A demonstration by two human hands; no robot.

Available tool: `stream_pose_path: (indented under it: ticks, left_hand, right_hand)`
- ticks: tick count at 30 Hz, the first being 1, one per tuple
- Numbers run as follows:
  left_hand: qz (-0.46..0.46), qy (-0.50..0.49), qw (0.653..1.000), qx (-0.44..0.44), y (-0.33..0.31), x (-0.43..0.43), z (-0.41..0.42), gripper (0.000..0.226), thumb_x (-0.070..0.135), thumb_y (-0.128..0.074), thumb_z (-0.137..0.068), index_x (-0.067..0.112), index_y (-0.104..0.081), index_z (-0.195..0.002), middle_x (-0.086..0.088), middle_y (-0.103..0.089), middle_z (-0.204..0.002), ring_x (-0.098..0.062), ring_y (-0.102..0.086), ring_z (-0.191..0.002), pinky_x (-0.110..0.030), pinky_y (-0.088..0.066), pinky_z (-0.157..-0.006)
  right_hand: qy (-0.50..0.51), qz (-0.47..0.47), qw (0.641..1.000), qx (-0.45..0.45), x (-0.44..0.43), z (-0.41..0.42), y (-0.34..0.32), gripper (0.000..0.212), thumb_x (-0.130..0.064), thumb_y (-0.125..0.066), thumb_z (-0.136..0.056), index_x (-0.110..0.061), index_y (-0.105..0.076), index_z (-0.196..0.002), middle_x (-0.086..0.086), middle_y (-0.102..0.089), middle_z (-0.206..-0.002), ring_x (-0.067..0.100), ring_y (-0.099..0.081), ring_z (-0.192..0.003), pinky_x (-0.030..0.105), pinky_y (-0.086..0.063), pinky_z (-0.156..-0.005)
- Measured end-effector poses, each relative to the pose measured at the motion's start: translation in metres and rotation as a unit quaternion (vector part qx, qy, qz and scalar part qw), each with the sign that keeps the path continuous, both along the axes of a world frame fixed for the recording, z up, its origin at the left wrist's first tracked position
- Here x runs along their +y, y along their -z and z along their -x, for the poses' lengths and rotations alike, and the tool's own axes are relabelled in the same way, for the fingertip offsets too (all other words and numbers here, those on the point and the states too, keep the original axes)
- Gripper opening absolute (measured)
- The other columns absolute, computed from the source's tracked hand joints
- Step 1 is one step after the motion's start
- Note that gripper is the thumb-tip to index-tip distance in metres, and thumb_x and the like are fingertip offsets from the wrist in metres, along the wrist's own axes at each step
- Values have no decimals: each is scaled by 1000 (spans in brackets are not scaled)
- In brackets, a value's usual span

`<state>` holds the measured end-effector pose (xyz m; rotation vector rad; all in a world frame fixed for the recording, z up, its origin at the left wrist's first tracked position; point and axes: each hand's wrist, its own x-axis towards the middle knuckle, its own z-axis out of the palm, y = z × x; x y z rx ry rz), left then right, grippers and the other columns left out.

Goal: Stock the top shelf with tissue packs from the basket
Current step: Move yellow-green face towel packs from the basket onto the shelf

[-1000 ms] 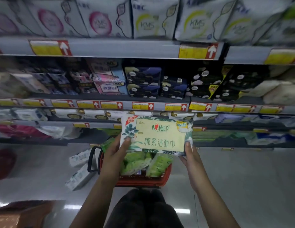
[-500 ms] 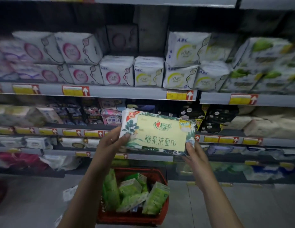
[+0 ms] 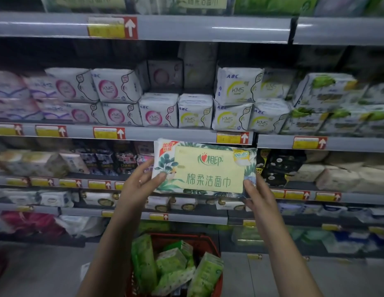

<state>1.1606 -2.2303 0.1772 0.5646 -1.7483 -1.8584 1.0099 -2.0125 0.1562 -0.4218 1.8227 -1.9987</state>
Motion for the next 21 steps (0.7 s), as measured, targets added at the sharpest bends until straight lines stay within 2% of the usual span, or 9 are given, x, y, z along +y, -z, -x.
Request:
stream_pose_path:
  ticks: [2,3,6,8,10,12,14,17,21]
  left_hand:
    - [-3,-3,1000,7,-6,-1,-2,66,32,-71,-74,21,-52,-136,-4,-70,-118,-22,-68,-106,-40,-54,-89]
    - [0,-3,1000,12,-10,-2,-2,67,32,-70,-74,21,-52,-138,-4,-69,-121,-22,-66,-109,-42,-53,-92]
    - [22,11,999,30,-27,-1,-4,69,40,-73,-74,20,-53,-136,-2,-67,-124,-20,-64,-114,-46,-47,-100]
    - [46,28,998,45,-40,0,-4,80,53,-79,-66,20,-55,-134,-1,-68,-123,-20,-64,-114,-41,-48,-98]
    - [54,21,996,61,-53,1,-2,86,59,-80,-59,19,-57,-132,0,-69,-121,-17,-65,-111,-29,-53,-89]
    - [41,3,996,79,-64,2,3,81,49,-81,-63,18,-56,-134,1,-68,-122,-15,-63,-114,-25,-53,-89]
    - [22,-10,995,93,-74,4,7,69,33,-78,-70,17,-55,-134,4,-68,-122,-11,-63,-113,-22,-52,-88]
    - [23,-21,993,110,-86,5,13,49,27,-65,-73,26,-60,-121,17,-72,-106,2,-67,-97,-9,-50,-70]
    - [22,-39,990,133,-99,1,20,58,28,-66,-73,21,-57,-130,9,-69,-117,-2,-66,-102,-12,-52,-72]
  right_hand:
    - [-11,7,1000,11,-1,0,-6,55,-66,-67,-64,-48,-51,-113,-25,-58,-118,-7,-55,-109,8,-47,-71]
    - [-7,11,1000,13,-1,1,-8,57,-66,-68,-63,-48,-50,-114,-23,-58,-121,-3,-54,-113,10,-47,-75]
    - [-7,33,999,35,-2,4,-24,46,-57,-64,-68,-49,-50,-111,-18,-58,-124,3,-54,-117,18,-49,-86]
    - [-7,39,998,53,-2,8,-34,55,-59,-64,-66,-47,-51,-118,-14,-59,-127,6,-54,-119,26,-47,-93]
    - [-11,50,996,72,-3,12,-45,68,-56,-64,-69,-36,-49,-132,-9,-56,-134,12,-52,-124,28,-46,-92]
    - [-14,58,995,82,-5,16,-56,83,-65,-67,-66,-32,-45,-138,-8,-53,-139,11,-50,-126,25,-45,-90]
    - [-15,71,993,93,-7,19,-67,83,-63,-69,-66,-31,-45,-138,-8,-51,-140,9,-49,-127,28,-45,-96]
    - [-11,77,992,97,-10,27,-78,86,-61,-73,-67,-29,-42,-141,-7,-48,-143,11,-45,-131,34,-42,-104]
    - [-10,77,989,125,-13,33,-93,100,-74,-72,-53,-32,-44,-139,-7,-51,-141,12,-46,-131,38,-42,-106]
